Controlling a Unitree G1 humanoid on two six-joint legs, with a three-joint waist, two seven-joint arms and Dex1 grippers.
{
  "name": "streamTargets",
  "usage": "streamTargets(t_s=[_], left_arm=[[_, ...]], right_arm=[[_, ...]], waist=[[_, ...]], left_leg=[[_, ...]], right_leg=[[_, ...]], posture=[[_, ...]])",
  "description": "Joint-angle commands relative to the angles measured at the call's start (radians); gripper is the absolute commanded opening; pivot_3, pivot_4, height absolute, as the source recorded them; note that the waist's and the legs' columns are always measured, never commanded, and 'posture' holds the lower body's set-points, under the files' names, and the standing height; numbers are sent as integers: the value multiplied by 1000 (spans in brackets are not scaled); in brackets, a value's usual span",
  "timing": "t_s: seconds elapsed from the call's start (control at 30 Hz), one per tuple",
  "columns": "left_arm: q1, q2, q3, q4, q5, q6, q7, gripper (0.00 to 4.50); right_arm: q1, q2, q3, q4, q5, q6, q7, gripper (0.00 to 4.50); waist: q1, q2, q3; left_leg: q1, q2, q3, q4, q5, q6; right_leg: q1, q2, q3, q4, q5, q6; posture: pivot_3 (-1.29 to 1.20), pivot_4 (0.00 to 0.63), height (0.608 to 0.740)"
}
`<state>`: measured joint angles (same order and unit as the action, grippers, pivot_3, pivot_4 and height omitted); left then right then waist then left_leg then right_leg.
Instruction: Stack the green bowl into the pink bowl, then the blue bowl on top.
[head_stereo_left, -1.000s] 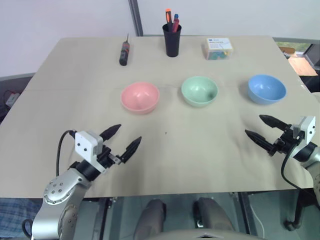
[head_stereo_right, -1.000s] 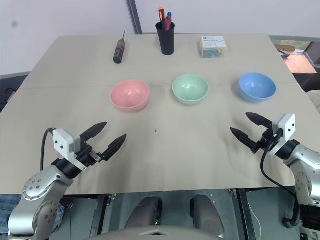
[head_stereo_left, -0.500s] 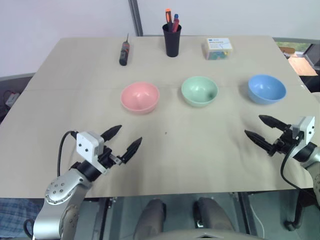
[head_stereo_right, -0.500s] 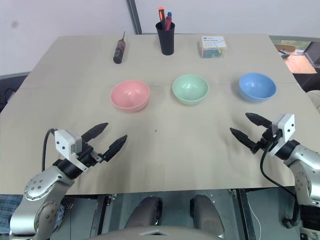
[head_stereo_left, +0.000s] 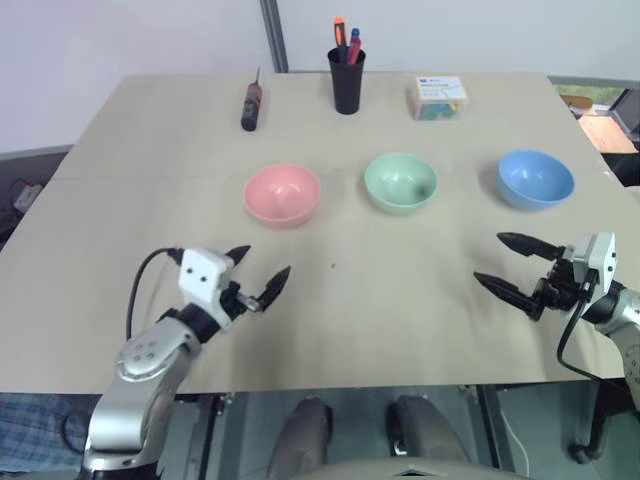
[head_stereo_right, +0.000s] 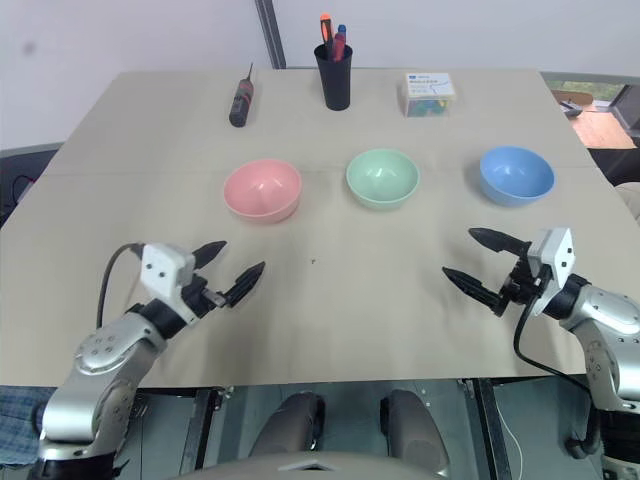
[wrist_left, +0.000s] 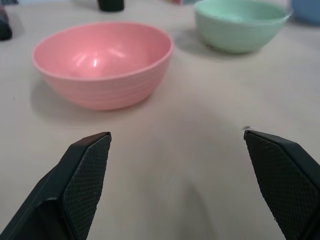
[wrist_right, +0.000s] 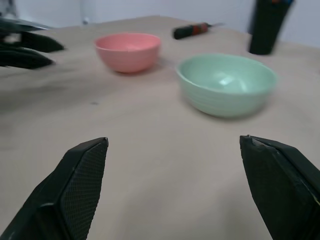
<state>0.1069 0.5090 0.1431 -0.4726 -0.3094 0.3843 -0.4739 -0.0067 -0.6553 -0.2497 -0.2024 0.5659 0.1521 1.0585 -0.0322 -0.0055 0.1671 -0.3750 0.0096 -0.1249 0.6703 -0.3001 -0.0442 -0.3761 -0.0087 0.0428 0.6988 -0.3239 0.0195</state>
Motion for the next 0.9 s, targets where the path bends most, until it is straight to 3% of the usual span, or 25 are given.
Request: streamTargets(t_s=[0.03,0.1,0.33,0.9], left_arm=[[-72,47,-63,-62,126,14,44,4500],[-125,85,-114,-58,211,23,54,4500],[-252,86,-187,2,256,49,26,4500],[-568,48,-390,463,427,-67,-79,4500]], right_arm=[[-22,5,-5,-124,75,57,-40,4414],[-28,4,0,-164,101,86,-52,4414],[-57,2,6,-233,133,128,-86,4414],[-20,31,-9,-279,109,96,-155,4414]], waist=[[0,0,0],[0,0,0],[1,0,0],[3,0,0]], left_leg=[[0,0,0,0,0,0],[0,0,0,0,0,0],[-1,-1,1,0,0,0],[-2,-1,1,1,2,-3]], right_leg=[[0,0,0,0,0,0],[0,0,0,0,0,0],[0,0,-1,-1,0,0],[-2,5,-2,0,0,0]], posture=[[0,150,740],[0,150,740],[0,150,740],[0,150,740]])
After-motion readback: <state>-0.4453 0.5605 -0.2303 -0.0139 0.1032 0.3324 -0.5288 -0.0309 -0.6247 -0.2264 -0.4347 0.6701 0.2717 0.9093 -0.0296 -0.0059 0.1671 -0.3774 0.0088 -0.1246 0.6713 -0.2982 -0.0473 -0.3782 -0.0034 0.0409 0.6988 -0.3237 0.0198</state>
